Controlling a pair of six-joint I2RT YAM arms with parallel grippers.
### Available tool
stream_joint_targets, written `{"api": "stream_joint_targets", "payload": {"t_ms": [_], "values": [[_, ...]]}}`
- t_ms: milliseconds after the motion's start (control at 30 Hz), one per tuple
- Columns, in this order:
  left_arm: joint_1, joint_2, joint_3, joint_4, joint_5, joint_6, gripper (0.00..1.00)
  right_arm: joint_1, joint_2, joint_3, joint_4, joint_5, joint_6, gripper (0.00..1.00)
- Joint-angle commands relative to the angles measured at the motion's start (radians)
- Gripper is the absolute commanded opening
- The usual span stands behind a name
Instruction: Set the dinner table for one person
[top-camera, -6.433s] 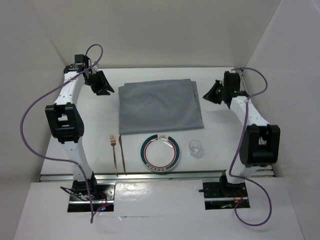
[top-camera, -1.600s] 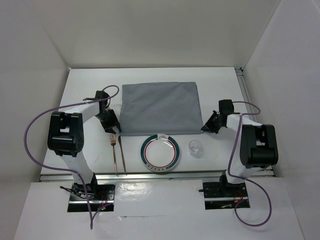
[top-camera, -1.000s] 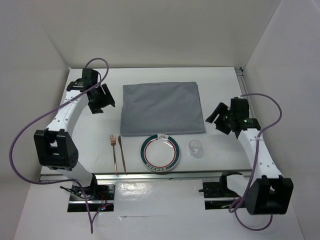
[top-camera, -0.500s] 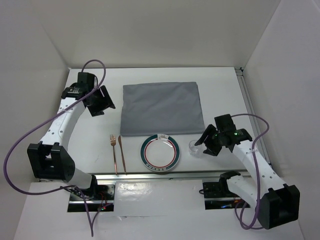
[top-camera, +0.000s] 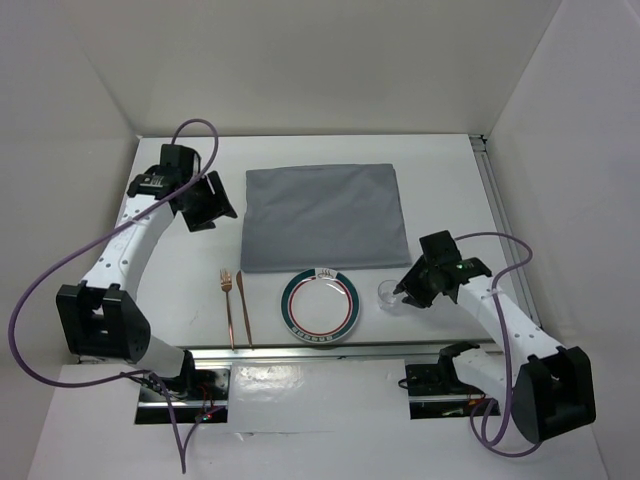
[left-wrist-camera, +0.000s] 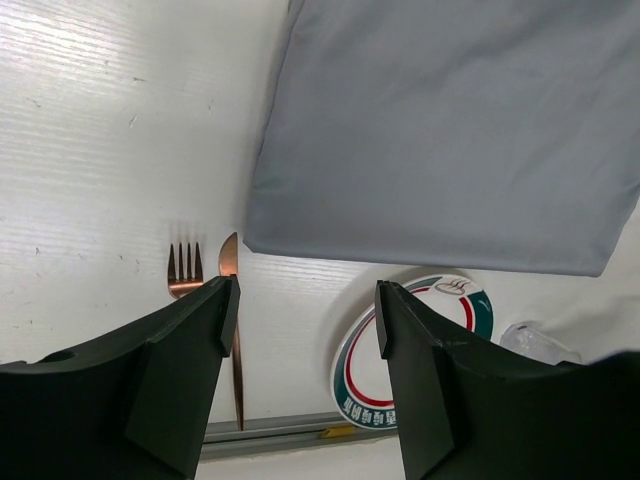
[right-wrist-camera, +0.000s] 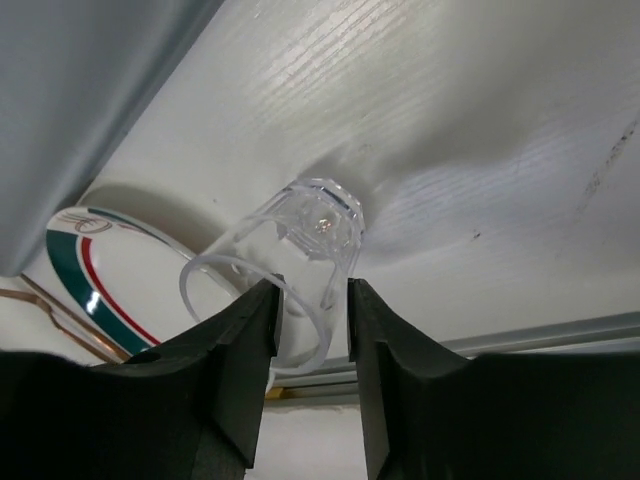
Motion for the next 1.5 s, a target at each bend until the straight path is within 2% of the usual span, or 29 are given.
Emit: {"api": "stream_joint_targets", "payload": {"t_ms": [0,100,200,367,500,567,700,767,867,933,967,1033,1133,1467], "values": [[-0.014,0.010,-0.003,0.027,0.016,0.019,0.73,0.007,0.029,0.016,0.052,0.066,0.007,0.40],[-0.023,0.023,0.007,0.027,0.016,0.019,0.73,0.007,0.038,0.016,0.052,0.066,-0.002,0.24],[-0.032,0.023,0.016,0.036,0.036,0.019,0.73,0.007,0.014,0.065,0.026,0.101,-0.020,0.00],[-0.041,0.032,0.071,0.025,0.046,0.039,0.73,0.007,-0.002,0.274,-0.087,0.188,-0.150,0.00],[-0.050,0.023,0.094,0.025,0.037,0.039,0.74,0.007,0.153,0.523,-0.057,0.202,-0.273,0.00],[-0.061,0.023,0.103,0.025,0.037,0.039,0.74,0.007,0.305,0.603,-0.014,0.218,-0.327,0.00],[-0.084,0.023,0.113,0.004,0.025,0.039,0.75,-0.034,0.620,0.873,0.049,0.183,-0.402,0.00],[-0.112,0.013,0.113,-0.012,0.025,0.048,0.75,-0.045,0.815,1.063,0.049,0.182,-0.421,0.00],[-0.133,-0.025,0.080,-0.021,0.013,0.048,0.75,-0.056,1.040,1.325,0.005,0.173,-0.430,0.00],[-0.161,-0.034,0.064,-0.032,0.013,0.048,0.75,-0.065,1.134,1.501,-0.052,0.182,-0.430,0.00],[-0.161,-0.049,0.047,-0.032,0.002,0.038,0.75,-0.065,1.215,1.551,-0.069,0.182,-0.430,0.00],[-0.176,-0.077,0.016,-0.041,-0.009,0.029,0.77,-0.065,1.276,1.655,-0.095,0.181,-0.430,0.00],[-0.198,-0.093,-0.018,-0.041,-0.038,0.028,0.77,-0.086,1.340,1.688,-0.118,0.172,-0.430,0.00],[-0.207,-0.085,-0.038,-0.050,-0.041,0.039,0.77,-0.106,1.341,1.645,-0.109,0.187,-0.421,0.00]]}}
